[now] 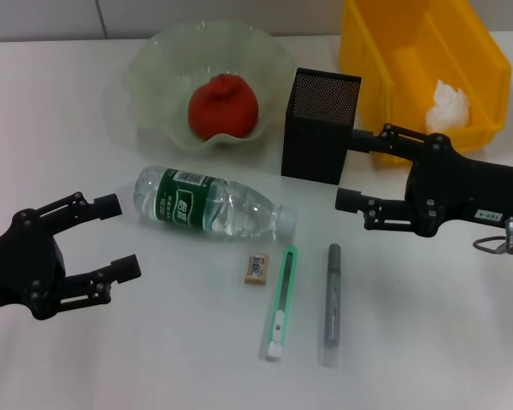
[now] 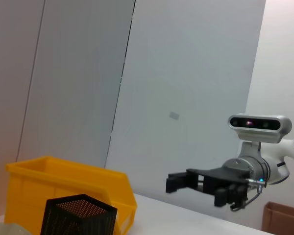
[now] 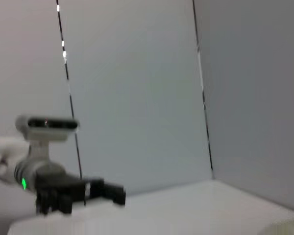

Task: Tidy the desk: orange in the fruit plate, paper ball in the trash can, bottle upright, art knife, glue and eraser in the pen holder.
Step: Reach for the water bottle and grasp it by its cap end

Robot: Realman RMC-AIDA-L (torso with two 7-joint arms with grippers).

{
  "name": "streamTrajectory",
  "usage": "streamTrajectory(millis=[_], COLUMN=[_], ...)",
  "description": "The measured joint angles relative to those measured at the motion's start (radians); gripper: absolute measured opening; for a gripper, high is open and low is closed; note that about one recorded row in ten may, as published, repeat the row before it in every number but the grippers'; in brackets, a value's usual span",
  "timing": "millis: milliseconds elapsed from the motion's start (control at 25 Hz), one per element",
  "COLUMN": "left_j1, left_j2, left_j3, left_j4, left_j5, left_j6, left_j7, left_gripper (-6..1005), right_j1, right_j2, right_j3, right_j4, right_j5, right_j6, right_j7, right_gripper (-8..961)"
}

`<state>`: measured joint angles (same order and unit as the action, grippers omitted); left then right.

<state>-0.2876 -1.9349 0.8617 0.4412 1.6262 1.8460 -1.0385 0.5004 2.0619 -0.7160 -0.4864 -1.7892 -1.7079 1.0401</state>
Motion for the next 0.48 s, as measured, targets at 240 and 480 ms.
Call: streamTrajectory(millis=[240,480], left_j1=[-0.002,-0.002], left_j2=[-0.001,-0.004], left_j3=[-0.014,-0.029], left_j4=[0.0,-0.001], left_j5=[0.0,0.0], left_j6=[-0.001,-0.002], left_j7=[-0.001,-0.001], left_gripper=[848,847], right_j1=[-0.005,-0.019], right_j2=[0.0,-0.003], right_j3=[0.007,0.013], right_j4=[-0.074,-0.11], right_j5=[-0.127,-0.244], right_j6=[0.03,0.045], right_j7=[0.064,0.102], right_gripper=[832,832])
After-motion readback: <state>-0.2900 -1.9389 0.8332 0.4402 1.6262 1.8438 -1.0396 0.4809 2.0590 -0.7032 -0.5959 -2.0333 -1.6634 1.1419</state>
